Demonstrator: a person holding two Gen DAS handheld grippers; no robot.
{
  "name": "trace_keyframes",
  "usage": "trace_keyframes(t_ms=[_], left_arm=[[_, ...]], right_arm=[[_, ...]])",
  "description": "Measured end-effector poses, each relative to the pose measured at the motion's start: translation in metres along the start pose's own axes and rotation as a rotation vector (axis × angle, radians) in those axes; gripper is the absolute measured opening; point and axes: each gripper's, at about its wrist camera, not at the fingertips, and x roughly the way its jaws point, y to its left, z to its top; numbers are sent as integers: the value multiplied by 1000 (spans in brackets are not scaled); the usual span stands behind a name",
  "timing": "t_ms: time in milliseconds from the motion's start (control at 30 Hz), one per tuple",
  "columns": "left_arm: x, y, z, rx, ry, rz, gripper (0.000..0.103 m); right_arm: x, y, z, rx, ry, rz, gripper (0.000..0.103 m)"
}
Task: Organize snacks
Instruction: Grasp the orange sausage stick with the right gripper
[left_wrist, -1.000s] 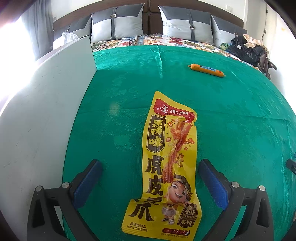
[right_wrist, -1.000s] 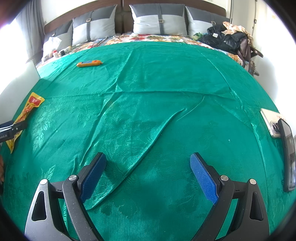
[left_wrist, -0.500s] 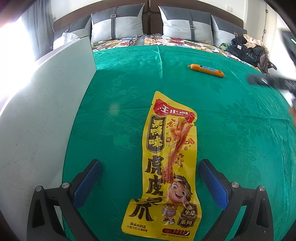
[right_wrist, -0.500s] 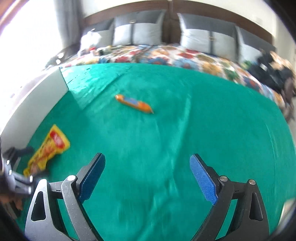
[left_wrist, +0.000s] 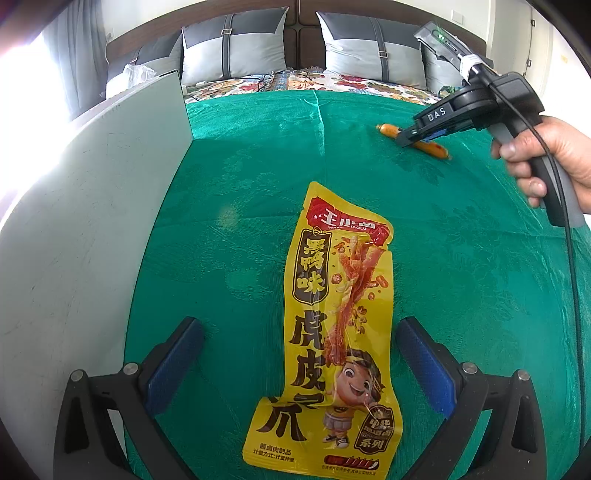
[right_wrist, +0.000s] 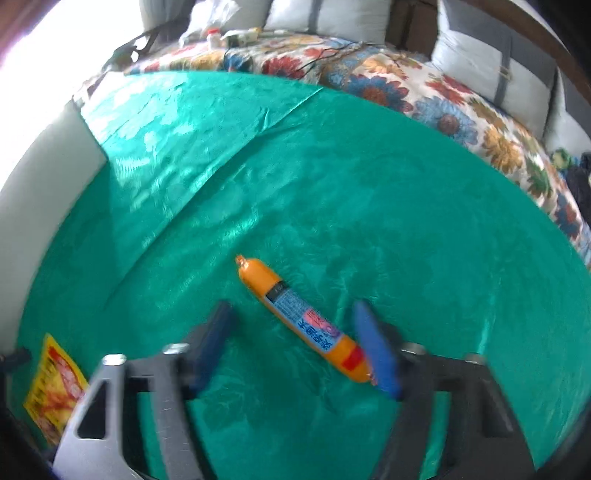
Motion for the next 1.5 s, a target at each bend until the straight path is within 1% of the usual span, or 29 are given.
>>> trace_keyframes(t_ms=[33,167,300,367,467,567,700,800,900,1000,1100,1167,1200,1267,1333,1367,1400,1433,1500], left_arm=[[0,0,0,0,0,0,103],[0,0,0,0,0,0,103],[0,0,0,0,0,0,103],[0,0,0,0,0,0,103],[0,0,0,0,0,0,103],[0,0,0,0,-1,0,103],[0,0,0,0,-1,0,103],[0,0,0,0,-1,0,103],[0,0,0,0,-1,0,103],[0,0,-1,0,-1,0,103],[0,0,-1,0,-2,0,103],[0,0,-1,0,-2,0,103],[0,0,-1,0,-2,0,103],[0,0,-1,0,-2,0,103],[0,0,-1,0,-2,0,103],[0,0,-1,0,-2,0,103],[0,0,-1,0,-2,0,103],[0,0,-1,0,-2,0,103],[0,0,-1,0,-2,0,103]], right_arm=[[-1,-2,0,18,13,0,17],[-8,-3,-11,68,40,-8,16],[-22,-9,-36,144,40,20,16],[-32,-13,-55,193,38,34,16],[-47,-12,-85,228,36,31,16],[-66,-3,-122,246,19,31,16],[-94,21,-178,274,-8,33,17],[-113,44,-218,263,-56,-4,17],[-127,64,-252,246,-133,-63,17],[-129,80,-266,203,-185,-138,18],[-126,85,-267,190,-214,-166,19],[-126,85,-265,198,-217,-173,21],[-125,85,-266,204,-219,-179,24],[-126,84,-268,224,-217,-201,34],[-125,77,-269,268,-216,-197,50],[-125,74,-270,280,-219,-181,52],[-125,74,-270,276,-219,-173,56],[-124,78,-268,259,-213,-183,59],[-125,80,-268,243,-211,-201,60]])
